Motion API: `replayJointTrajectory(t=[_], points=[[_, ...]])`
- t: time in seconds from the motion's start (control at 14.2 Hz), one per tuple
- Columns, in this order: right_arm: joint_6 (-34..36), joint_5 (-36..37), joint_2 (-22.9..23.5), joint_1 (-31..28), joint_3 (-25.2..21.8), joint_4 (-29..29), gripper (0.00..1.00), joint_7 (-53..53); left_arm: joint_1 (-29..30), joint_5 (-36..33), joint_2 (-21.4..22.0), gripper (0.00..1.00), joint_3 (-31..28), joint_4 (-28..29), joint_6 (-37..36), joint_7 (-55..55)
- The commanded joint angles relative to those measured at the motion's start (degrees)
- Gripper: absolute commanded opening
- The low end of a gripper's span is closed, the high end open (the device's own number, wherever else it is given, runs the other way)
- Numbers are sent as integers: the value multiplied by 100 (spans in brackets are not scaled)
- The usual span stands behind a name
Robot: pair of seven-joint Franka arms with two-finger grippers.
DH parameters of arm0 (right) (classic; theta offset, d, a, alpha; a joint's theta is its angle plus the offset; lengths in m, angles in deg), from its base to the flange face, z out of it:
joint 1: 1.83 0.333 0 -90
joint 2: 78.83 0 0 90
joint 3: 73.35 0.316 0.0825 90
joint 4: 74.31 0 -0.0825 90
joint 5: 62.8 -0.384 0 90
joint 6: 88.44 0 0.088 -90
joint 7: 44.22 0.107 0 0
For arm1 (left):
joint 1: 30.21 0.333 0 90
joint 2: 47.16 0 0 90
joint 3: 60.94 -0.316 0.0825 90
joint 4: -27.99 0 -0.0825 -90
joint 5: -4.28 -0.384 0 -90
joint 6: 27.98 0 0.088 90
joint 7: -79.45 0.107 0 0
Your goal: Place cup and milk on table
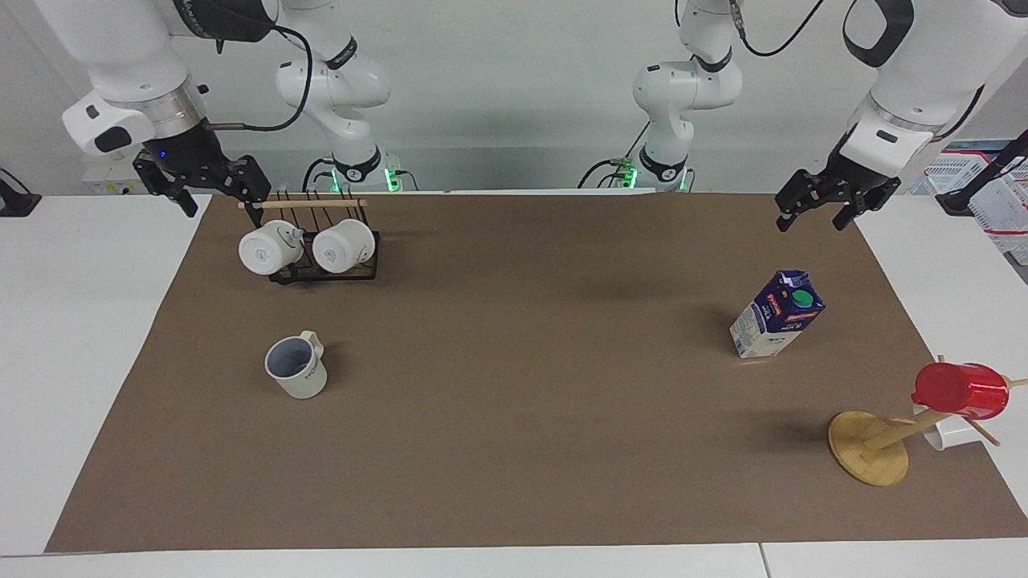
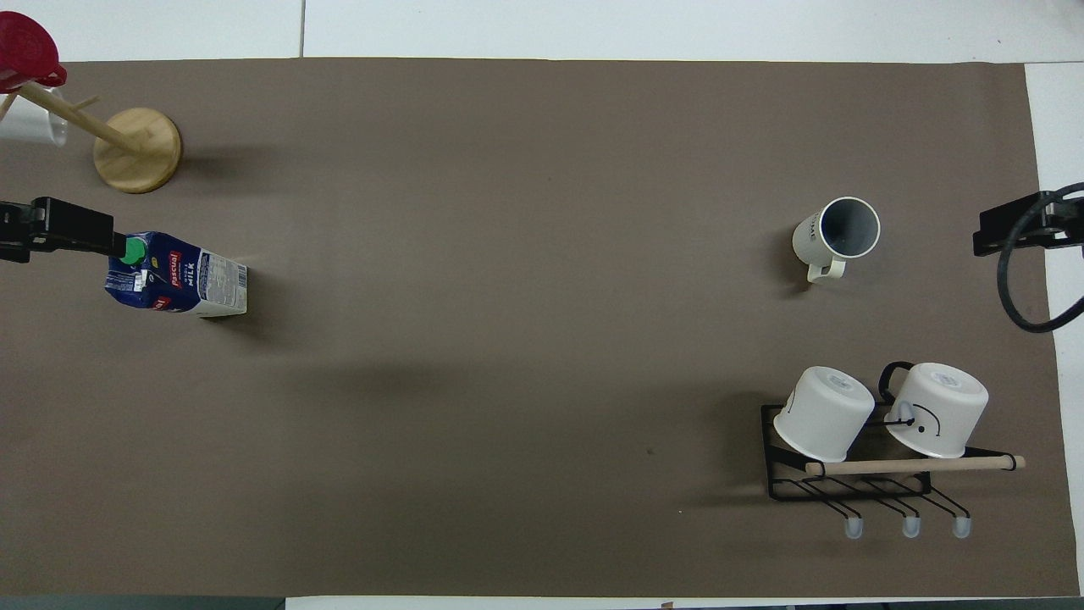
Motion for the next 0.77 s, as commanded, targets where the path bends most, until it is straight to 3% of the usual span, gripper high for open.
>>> replayJointTrajectory(t=[0.0, 0.35, 0.7], points=[[15, -62, -35, -40, 34, -56, 100, -100, -12, 61, 33, 100, -36, -23, 16, 284], [59, -62, -35, -40, 34, -30, 100, -82, -46, -123, 50, 100, -36, -5, 7, 346], [-1019, -71, -299, -66, 34, -908, 100, -597, -29, -123, 68, 100, -27, 21, -89, 303]])
